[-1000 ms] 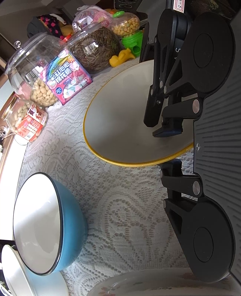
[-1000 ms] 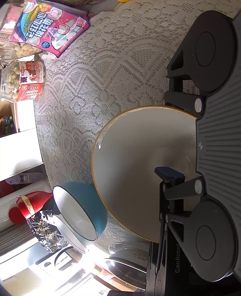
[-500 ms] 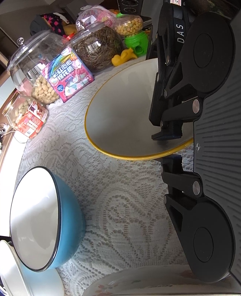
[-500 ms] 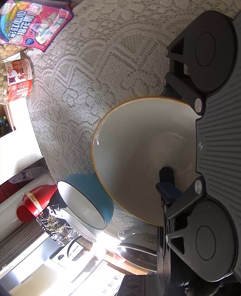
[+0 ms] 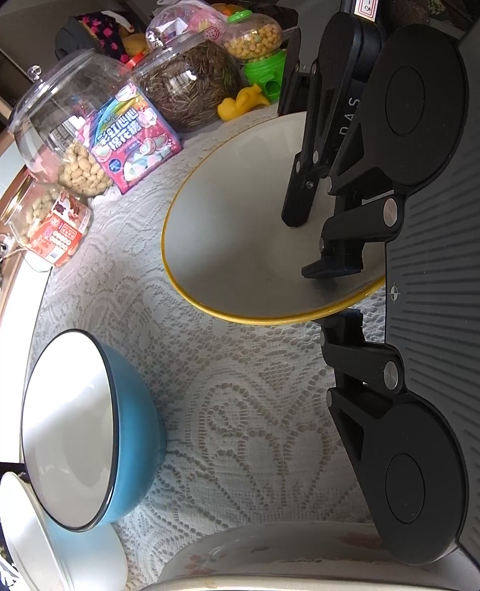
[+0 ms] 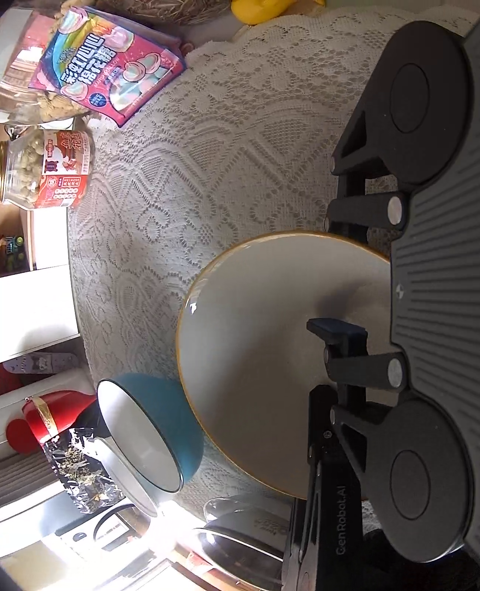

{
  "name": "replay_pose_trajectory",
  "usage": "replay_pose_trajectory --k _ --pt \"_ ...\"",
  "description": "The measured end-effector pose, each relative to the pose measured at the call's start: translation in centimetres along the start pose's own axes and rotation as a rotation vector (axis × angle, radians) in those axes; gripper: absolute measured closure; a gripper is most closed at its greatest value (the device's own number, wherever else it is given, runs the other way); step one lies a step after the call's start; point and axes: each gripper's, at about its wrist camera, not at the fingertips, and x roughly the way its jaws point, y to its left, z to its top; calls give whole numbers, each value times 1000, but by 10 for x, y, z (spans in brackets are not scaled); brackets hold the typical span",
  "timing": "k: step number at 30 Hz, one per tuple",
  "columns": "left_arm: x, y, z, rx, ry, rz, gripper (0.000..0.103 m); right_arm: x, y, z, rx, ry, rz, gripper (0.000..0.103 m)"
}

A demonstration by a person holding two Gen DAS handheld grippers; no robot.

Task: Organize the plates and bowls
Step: 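Carry the gold-rimmed bowl with both tools over the steel bowl, then lower the gold-rimmed bowl into the steel bowl and open both tools, then move both tools to the blue bowl rim and grip it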

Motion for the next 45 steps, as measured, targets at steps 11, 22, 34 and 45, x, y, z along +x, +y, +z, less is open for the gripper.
replay_pose_trajectory --k 11,22,34,45 --pt "-17 -7 -12 15 16 69 80 -6 16 -7 -73 4 31 69" --pt "-16 -12 -18 62 1 115 78 -1 16 -8 -78 25 21 66" --pt "-76 -14 4 115 -86 113 80 -39 20 -4 -141 -188 -70 48" --pt "-97 75 114 -104 -178 262 80 -70 40 52 -196 -303 -147 27"
